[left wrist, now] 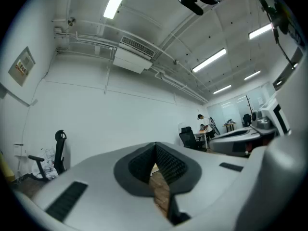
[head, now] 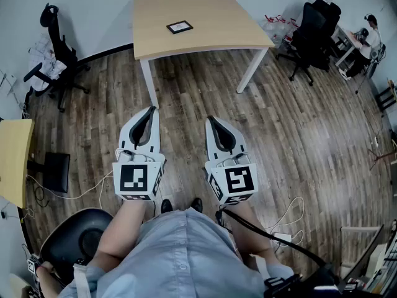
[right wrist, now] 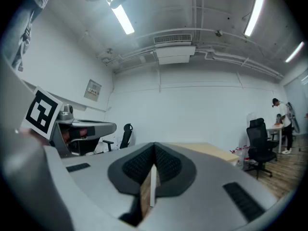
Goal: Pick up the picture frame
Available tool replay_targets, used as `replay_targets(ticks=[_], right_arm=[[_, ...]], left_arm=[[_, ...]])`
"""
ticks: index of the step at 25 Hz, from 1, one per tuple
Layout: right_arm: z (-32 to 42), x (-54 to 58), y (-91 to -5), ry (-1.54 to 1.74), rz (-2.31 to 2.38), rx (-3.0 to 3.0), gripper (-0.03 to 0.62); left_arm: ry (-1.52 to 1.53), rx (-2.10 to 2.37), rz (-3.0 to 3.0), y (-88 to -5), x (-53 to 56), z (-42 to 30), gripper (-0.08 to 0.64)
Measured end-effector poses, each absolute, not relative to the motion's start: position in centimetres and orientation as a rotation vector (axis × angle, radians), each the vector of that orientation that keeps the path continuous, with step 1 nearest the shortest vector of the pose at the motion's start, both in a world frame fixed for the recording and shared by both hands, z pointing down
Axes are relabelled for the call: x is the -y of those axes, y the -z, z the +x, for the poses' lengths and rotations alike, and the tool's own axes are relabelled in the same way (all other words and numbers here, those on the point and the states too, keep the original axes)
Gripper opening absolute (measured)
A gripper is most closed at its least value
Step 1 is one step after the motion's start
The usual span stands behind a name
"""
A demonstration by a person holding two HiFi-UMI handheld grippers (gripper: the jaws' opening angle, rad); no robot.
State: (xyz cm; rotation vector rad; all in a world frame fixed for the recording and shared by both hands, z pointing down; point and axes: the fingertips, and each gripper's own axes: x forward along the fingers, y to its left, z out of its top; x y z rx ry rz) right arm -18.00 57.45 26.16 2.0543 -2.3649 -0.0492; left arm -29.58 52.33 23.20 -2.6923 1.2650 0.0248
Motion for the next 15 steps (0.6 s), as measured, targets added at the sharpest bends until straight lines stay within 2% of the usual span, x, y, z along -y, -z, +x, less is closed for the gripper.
replay_targets(ticks=[15], right_arm=[[-14.5, -57.6, -27.4, 0.003, 1.984, 2.433, 0.0]], left_arm=[[0.005, -1.31, -2.695, -24.4, -52.8, -25.6, 0.0]])
